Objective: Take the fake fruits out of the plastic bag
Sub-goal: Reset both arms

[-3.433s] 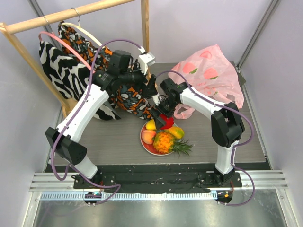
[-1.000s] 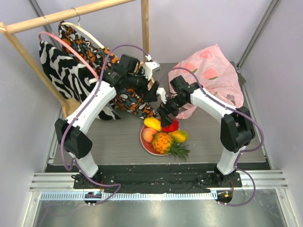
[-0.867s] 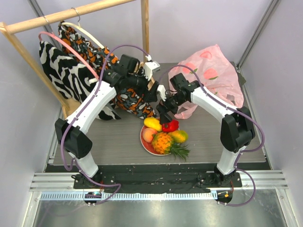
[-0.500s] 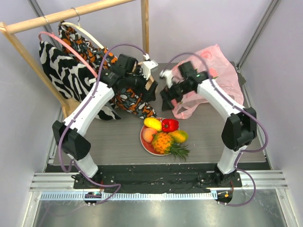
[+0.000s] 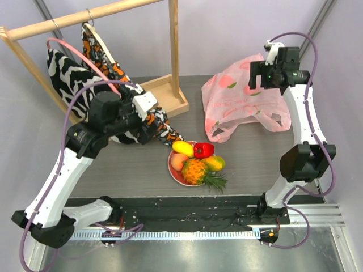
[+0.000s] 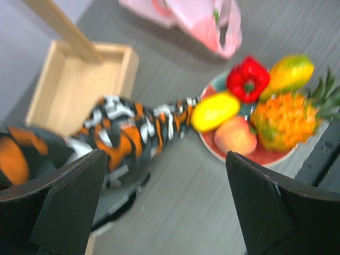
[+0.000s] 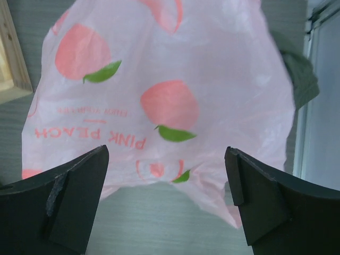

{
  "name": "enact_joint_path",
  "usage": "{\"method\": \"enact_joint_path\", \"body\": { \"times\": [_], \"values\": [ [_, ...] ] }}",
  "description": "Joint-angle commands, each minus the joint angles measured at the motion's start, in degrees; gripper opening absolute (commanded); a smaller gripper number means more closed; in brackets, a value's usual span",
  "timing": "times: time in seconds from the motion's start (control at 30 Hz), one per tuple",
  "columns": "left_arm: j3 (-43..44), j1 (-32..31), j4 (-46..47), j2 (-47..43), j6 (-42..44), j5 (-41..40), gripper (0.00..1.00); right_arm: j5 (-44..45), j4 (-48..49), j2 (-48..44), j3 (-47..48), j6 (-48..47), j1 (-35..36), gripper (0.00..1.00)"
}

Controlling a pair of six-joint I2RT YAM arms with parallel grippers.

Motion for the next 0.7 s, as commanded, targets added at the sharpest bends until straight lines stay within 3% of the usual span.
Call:
{"method": "enact_joint_path", "body": {
  "times": [0.0, 0.23, 0.43, 0.5, 0.67],
  "values": [
    [-7.5, 1.5, -1.3, -4.9, 0.1, -5.1, 1.00, 4.0, -0.1, -6.9, -5.1, 2.4, 1.4, 1.00],
    [-19.8, 8.2, 3.6, -18.1, -13.3, -16.0, 1.00, 7.5, -0.5, -13.5, -14.2, 4.8, 1.4, 1.00],
    [-28.2, 13.3, 3.5, -21.5, -22.1, -27.7, 1.00, 8.5, -0.1, -15.9, -20.3, 5.9, 1.4, 1.00],
    [-29.2, 16.8, 4.0, -21.4, -26.3, -29.4, 1.00, 8.4, -0.1, -16.7, -20.9, 5.8, 1.4, 1.00],
    [-31.8, 22.6, 6.4, -22.2, -30.3, -24.8, 1.00, 9.2, 0.1, -18.5, -23.2, 5.7, 1.4, 1.00]
  ]
}}
